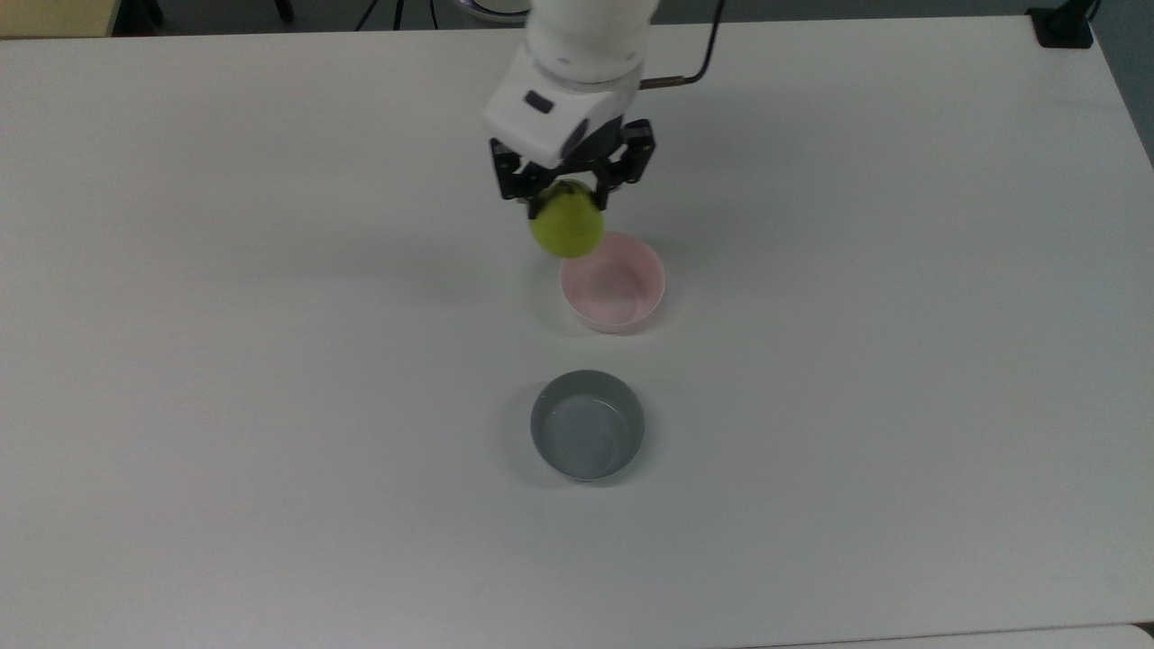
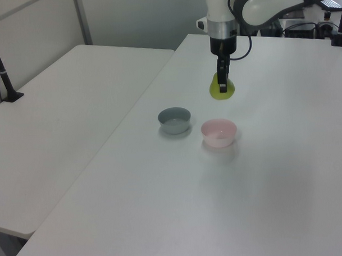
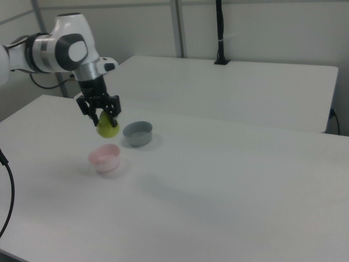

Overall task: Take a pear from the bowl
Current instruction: 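Lift the pear up out of the pink bowl, then carry the pear beside the pink bowl and lower it to the table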

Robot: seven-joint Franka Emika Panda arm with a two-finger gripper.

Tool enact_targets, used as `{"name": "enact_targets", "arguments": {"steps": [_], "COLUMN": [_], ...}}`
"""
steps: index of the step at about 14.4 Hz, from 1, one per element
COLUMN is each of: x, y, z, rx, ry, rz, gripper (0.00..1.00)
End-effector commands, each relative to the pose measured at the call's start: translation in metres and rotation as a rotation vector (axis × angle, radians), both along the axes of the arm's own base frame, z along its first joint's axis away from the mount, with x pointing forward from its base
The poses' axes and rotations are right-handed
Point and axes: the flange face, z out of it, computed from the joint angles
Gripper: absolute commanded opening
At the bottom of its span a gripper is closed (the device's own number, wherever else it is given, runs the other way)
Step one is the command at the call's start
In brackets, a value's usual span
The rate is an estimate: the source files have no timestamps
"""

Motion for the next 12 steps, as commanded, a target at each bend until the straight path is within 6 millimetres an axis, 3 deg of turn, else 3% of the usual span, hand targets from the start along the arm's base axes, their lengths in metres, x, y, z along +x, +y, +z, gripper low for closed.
{"name": "enact_targets", "arguments": {"steps": [1, 4, 7, 12], "x": [0.006, 0.008, 0.011, 0.024], "y": [-0.075, -0.123, -0.144, -0.172], "z": [0.004, 0.004, -0.004, -0.064], "rx": [0.000, 0.001, -0.008, -0.020], "ry": [0.013, 0.013, 0.000, 0.008], "rz": [-0.008, -0.032, -0.051, -0.088], "gripper": [0.38, 0.38, 0.38, 0.38]}}
